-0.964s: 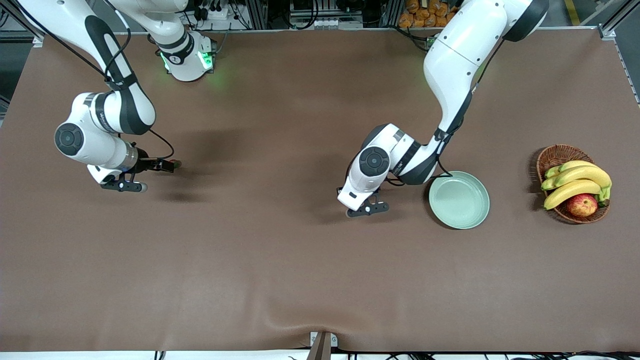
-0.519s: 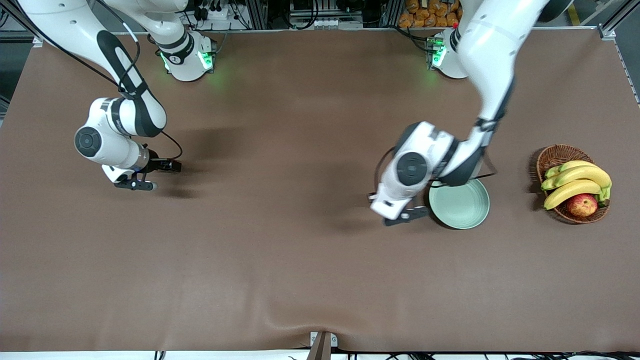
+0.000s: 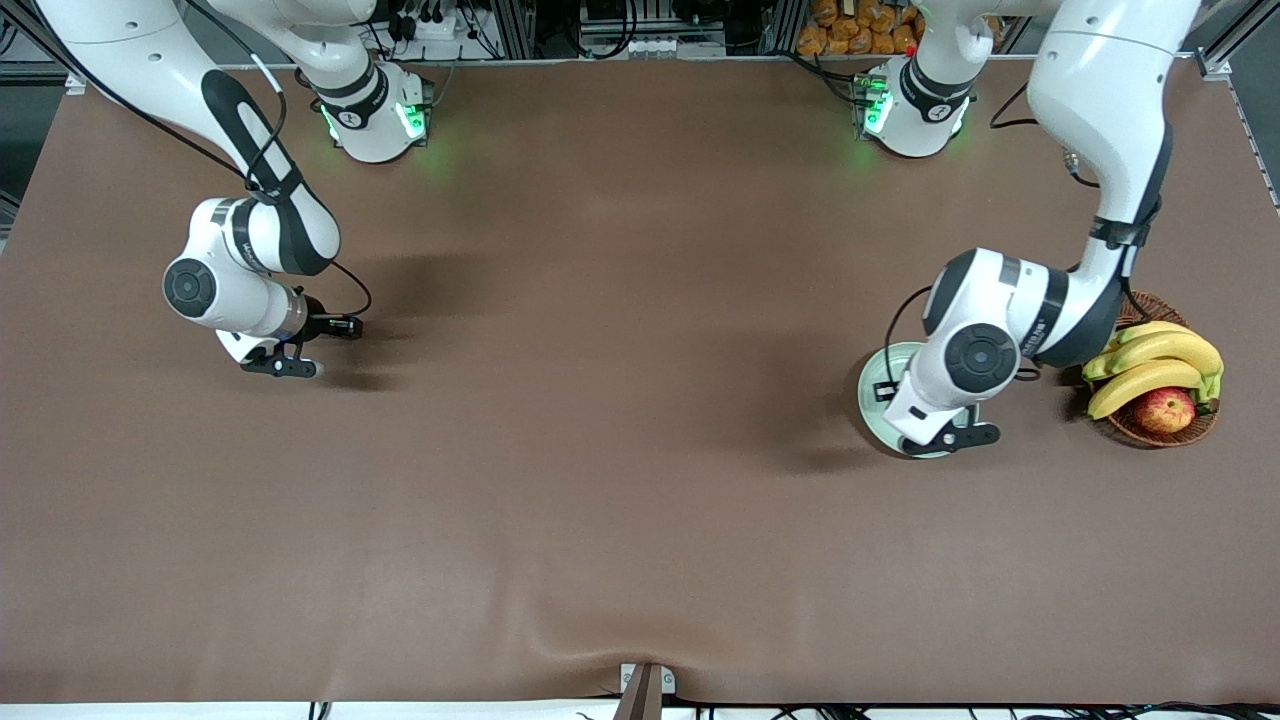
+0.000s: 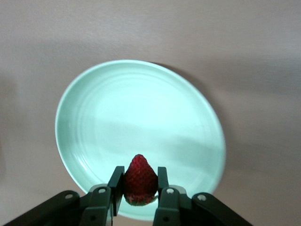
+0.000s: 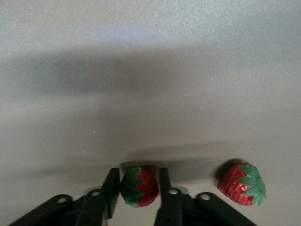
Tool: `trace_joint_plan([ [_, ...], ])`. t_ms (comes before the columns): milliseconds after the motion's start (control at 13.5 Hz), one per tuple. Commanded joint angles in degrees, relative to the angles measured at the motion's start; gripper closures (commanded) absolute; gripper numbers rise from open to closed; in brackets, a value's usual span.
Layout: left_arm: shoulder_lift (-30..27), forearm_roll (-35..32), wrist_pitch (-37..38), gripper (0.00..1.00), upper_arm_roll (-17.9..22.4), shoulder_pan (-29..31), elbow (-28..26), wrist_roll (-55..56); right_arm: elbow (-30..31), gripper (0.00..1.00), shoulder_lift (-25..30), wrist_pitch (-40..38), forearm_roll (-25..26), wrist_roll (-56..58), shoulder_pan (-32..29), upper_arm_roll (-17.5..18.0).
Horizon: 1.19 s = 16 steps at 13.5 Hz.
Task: Collect all strawberries into plate
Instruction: 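Drop the strawberry on the plate while the right gripper grasps another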
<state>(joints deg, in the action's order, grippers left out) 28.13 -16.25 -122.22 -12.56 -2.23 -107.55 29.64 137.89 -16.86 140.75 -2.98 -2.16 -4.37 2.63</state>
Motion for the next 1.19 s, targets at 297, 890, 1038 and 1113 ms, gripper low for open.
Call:
trace_joint_plan([
  [297,1.0,-6.4,-10.0,0.00,-0.7,4.9,-5.7,-2.9,-5.3,1.00,1.8,-8.6,-1.4,-0.3,-0.5,0.9],
  [890,-8.6,1.5,6.9,0.00,-6.4,4.8,5.6,-2.1,-30.5,1.00,-4.4,-23.1,-10.5,-14.6,7.3,1.1],
  [1038,-9.5,2.0,15.6,0.00,-6.9,4.9,11.9,-2.7,-35.3,1.00,-6.5,-23.2,-14.7,-21.9,11.3,1.1],
  [1113,-9.6,3.3,19.2,0.00,-6.9,4.9,14.4,-2.7,-37.7,1.00,-8.0,-23.2,-16.2,-26.1,13.6,1.2],
])
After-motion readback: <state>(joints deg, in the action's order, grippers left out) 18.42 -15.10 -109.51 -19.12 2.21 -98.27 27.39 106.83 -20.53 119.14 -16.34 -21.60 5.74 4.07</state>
